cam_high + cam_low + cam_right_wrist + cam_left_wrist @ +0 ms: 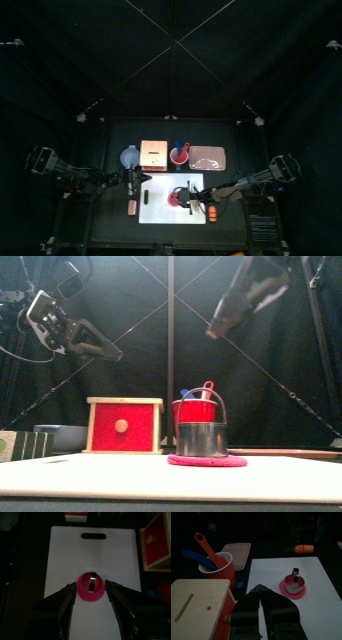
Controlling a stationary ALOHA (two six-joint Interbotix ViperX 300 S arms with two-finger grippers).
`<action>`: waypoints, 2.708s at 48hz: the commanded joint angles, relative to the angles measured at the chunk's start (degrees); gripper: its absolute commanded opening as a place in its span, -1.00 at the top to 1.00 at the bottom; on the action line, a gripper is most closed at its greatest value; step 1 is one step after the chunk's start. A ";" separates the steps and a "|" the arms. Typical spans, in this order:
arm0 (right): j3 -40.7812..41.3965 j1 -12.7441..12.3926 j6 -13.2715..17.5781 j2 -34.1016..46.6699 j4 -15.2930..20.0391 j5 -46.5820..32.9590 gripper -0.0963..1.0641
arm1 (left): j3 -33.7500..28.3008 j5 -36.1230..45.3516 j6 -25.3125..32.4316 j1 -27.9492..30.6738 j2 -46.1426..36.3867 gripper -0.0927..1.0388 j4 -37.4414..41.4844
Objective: Get the cutter from the drawer then cut the dough then place the extra dough in the bowl
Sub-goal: Cut the dough
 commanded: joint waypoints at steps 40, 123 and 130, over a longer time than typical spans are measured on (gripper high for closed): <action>18.37 0.35 -44.56 8.17 50.98 -55.63 -0.61 | -6.59 -21.45 -19.78 -5.63 18.72 -0.24 14.59; 10.99 10.46 -46.67 18.37 63.02 -51.77 -0.61 | -15.64 -8.35 -19.69 -2.02 27.60 -0.69 13.97; 9.84 8.96 -46.85 18.37 62.67 -49.39 -0.60 | -16.00 -8.26 -19.69 -2.02 28.21 -0.69 14.06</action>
